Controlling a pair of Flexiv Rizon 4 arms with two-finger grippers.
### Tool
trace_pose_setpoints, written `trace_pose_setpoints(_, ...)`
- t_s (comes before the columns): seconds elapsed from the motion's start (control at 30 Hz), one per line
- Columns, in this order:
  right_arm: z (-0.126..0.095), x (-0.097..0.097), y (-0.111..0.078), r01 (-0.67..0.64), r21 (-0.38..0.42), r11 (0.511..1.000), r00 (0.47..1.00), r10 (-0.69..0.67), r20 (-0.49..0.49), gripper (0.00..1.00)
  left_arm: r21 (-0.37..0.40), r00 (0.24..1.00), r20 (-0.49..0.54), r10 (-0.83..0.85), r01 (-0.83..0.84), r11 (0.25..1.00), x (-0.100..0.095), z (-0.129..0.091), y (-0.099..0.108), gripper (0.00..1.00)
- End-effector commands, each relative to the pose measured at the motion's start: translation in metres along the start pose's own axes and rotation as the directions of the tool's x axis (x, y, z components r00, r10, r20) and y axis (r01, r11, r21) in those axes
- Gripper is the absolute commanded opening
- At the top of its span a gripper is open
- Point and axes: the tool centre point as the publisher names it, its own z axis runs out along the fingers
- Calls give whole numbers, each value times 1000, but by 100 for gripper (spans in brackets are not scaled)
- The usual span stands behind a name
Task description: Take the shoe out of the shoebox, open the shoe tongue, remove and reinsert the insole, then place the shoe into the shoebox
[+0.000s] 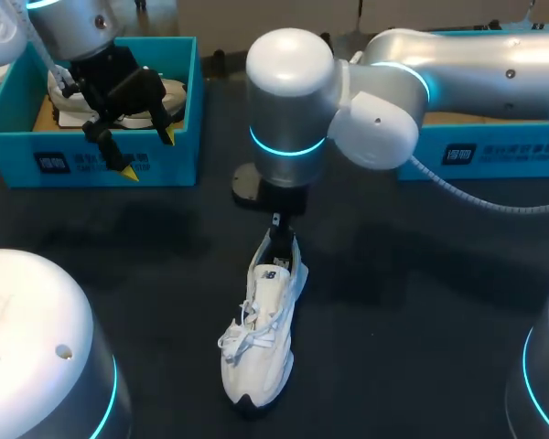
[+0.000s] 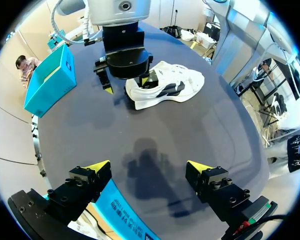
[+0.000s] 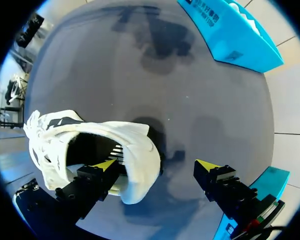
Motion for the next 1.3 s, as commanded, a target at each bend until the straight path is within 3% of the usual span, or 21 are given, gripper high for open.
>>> trace_pose_setpoints(0.03, 8, -5, -3, -2, -12, 1000, 1000, 2, -20, 100, -2, 1000, 0, 0, 0, 1000, 1, 0, 0, 100)
trace_pose_setpoints(0.17, 14, -7, -3, -13, -19, 1000, 999, 12, -35, 98, -2, 1000, 0, 0, 0, 1000, 1, 0, 0, 100)
trace_pose_setpoints(0.33, 17, -8, -1, -20, -15, 1000, 999, 20, -47, 84, -2, 1000, 0, 0, 0, 1000, 1, 0, 0, 100)
trace_pose_setpoints(0.63, 25, -3, 1, -87, -4, 996, 994, 86, -69, 77, -2, 1000, 0, 0, 0, 1000, 1, 0, 0, 100)
trace_pose_setpoints(0.97, 29, 2, 3, -148, 1, 989, 985, 148, -88, 44, -2, 1000, 0, 0, 0, 1000, 1, 0, 0, 100)
trace_pose_setpoints(1.0, 29, 3, 3, -152, 1, 988, 984, 152, -91, 37, -2, 1000, 0, 0, 0, 1000, 1, 0, 0, 100)
trace_pose_setpoints(1.07, 31, 3, 3, -162, 4, 987, 982, 162, -96, 0, -2, 1000, 0, 0, 0, 1000, 1, 0, 0, 100)
trace_pose_setpoints(1.3, 16, 7, -4, -189, 4, 982, 980, 189, -65, 0, -2, 1000, 0, 0, 0, 1000, 1, 0, 0, 100)
